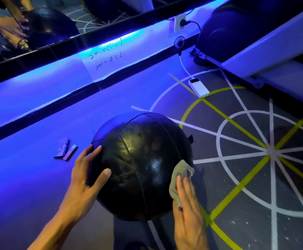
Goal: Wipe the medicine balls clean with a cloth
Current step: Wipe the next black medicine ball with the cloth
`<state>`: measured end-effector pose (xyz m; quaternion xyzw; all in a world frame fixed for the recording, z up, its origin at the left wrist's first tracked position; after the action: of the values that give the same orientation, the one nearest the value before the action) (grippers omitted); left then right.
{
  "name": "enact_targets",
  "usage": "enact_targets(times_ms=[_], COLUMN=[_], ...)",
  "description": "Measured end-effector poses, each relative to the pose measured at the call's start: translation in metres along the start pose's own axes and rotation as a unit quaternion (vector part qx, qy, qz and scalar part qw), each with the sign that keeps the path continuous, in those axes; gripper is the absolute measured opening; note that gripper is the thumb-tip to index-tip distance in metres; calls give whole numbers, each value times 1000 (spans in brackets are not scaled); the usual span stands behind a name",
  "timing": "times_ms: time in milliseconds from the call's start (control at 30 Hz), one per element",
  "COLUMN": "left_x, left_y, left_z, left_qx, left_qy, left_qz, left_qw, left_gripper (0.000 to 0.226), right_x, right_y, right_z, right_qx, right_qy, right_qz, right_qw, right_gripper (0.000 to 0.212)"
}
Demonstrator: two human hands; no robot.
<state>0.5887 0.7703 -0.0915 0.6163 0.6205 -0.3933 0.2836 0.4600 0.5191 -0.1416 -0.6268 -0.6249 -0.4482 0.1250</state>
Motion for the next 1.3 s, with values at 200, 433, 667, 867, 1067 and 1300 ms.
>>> enact_targets(times_ms=[200, 433, 667, 867, 1067, 1300], left_x=[13, 26, 27, 24, 19, 18], left_y=[-15, -19, -25, -37, -42, -48], left_z=[-1, 2, 8, 11, 21, 16], left_qx=[-6, -17, -32, -39, -53, -61], left_qy=[-18, -44, -46, -39, -16, -13], left_qz=[15, 25, 46, 50, 50, 40], left_qw=[1000, 999, 997, 997, 997, 997], left_gripper=[75, 74, 67, 62, 64, 62], right_x=[-34, -7, 64, -26, 70, 55], right_y=[45, 117, 93, 177, 152, 139], right_z=[-9, -6, -1, -25, 16, 7], right_qx=[-51, -22, 138, 153, 199, 159], right_qy=[166, 103, -20, -44, -64, -5], right_qz=[210, 172, -251, 144, -128, -210], right_qw=[962, 979, 958, 977, 969, 965], right_gripper=[47, 44, 53, 30, 37, 44])
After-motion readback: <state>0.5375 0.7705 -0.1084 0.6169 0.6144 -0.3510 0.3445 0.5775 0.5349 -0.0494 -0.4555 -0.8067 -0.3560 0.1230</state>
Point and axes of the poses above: each hand's wrist, its own y-axis towards the middle knuckle, its own z-axis out of the palm, x = y × z, the point moved 2 cm from there along y, towards the middle knuckle, and after that the axes turned 11 degrees about -z, right-handed, at the moved point
